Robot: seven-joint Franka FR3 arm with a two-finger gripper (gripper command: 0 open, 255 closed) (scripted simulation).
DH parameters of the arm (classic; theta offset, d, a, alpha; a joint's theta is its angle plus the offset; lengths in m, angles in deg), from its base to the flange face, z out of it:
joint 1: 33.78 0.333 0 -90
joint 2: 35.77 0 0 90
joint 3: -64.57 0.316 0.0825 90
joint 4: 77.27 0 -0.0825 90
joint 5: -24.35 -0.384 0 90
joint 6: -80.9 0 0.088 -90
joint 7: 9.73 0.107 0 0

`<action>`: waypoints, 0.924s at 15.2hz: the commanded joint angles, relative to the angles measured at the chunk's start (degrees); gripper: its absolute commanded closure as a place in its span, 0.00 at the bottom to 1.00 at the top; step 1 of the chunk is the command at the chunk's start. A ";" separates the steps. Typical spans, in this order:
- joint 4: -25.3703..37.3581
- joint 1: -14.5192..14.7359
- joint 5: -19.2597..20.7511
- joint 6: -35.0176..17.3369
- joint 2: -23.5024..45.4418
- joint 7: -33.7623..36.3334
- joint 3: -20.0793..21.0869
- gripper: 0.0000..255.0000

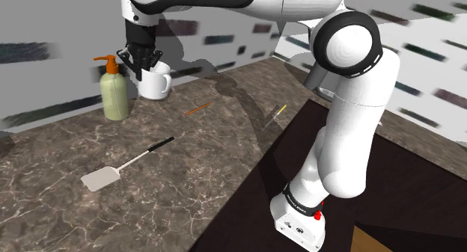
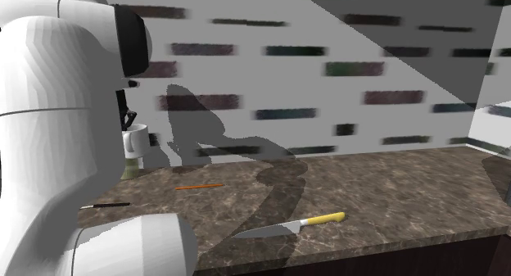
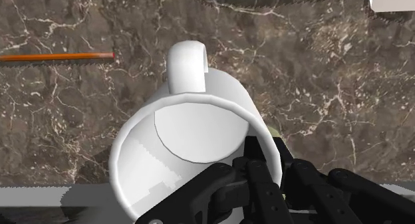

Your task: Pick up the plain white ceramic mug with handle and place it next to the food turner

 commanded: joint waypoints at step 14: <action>-8.76 0.03 0.15 -10.75 1.94 0.27 -0.02 1.00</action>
